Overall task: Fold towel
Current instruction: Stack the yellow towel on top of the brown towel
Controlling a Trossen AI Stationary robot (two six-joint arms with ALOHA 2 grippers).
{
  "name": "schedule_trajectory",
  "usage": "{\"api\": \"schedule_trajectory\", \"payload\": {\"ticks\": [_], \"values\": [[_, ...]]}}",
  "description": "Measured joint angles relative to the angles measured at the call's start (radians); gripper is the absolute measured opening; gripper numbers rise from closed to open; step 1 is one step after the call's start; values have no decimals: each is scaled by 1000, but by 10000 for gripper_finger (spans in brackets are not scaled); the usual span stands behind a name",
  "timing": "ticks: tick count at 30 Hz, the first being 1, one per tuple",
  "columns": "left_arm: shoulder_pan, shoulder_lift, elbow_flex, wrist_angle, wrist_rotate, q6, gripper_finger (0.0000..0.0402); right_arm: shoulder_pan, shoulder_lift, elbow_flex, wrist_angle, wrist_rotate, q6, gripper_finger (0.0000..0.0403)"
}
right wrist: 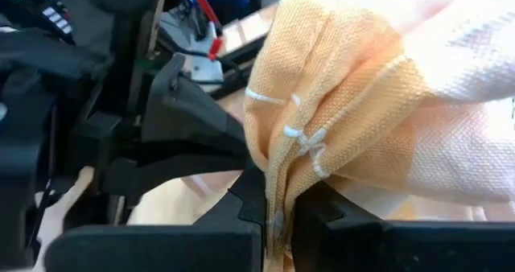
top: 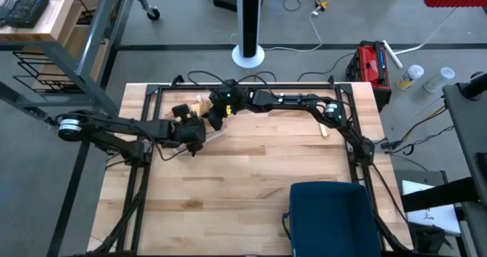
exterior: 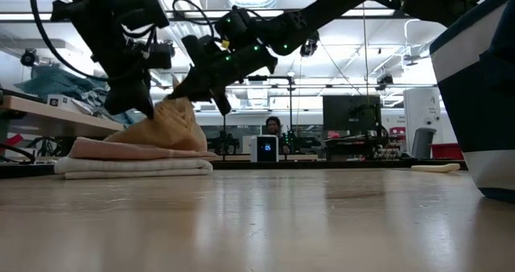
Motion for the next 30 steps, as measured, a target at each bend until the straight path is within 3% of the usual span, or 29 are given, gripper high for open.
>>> {"api": "schedule_trajectory", "payload": {"ticks": [12, 17, 22, 27, 30], "values": [[0, -27, 31, -81, -84, -62, 0, 35, 0, 0, 13, 159, -3, 18], [-5, -28, 31, -71, -227, -126, 0, 46, 0, 0, 32, 213, -9, 18], [-4, -43, 51, -101, -221, -113, 0, 52, 1, 0, 17, 234, -2, 18], [2, -89, 65, -153, -35, -75, 0, 62, 3, -10, -7, 233, 0, 18], [1, -109, 66, -151, -7, -75, 0, 68, 18, -11, -23, 231, 23, 18]]}}
